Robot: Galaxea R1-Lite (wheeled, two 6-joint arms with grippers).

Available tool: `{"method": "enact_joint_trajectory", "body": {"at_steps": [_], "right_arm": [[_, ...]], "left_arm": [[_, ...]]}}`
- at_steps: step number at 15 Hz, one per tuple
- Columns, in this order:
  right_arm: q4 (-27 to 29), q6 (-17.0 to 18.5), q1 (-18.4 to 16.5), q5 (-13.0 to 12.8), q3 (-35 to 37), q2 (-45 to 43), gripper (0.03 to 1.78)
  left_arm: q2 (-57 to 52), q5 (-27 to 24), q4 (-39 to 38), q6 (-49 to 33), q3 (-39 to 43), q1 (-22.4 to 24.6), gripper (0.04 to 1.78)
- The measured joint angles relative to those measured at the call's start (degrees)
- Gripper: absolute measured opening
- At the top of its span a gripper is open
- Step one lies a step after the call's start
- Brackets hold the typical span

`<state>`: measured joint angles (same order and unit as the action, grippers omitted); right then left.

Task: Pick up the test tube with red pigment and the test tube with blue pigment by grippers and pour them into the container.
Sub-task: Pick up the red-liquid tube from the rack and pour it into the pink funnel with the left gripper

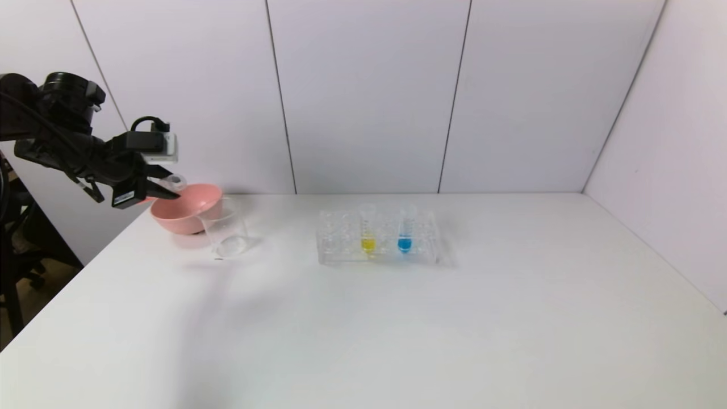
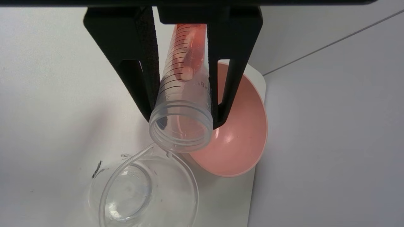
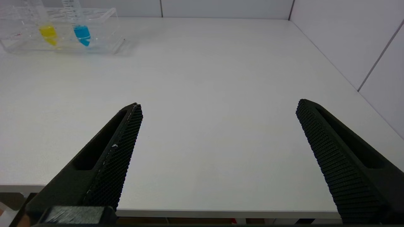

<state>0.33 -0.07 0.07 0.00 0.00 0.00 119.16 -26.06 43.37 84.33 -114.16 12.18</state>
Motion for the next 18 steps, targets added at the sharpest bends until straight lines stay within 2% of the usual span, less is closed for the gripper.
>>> {"method": "enact_joint_trajectory", "body": {"at_steps": [3,6,12,18], "right_arm": [[0.0,0.0,0.0,0.0,0.0,0.0,1.78],[0.0,0.0,0.0,0.0,0.0,0.0,1.77],[0.0,0.0,0.0,0.0,0.0,0.0,1.77],[0.0,0.0,0.0,0.0,0.0,0.0,1.77]], "left_arm": [[0.3,3.2,0.0,-2.2,-0.1,-1.4,0.45],[0.5,4.3,-0.9,-3.9,-0.2,-2.4,0.45],[0.7,10.9,-0.9,-4.1,-0.2,-4.1,0.45],[1.3,14.2,-1.2,-4.5,-0.7,-6.0,0.45]]}}
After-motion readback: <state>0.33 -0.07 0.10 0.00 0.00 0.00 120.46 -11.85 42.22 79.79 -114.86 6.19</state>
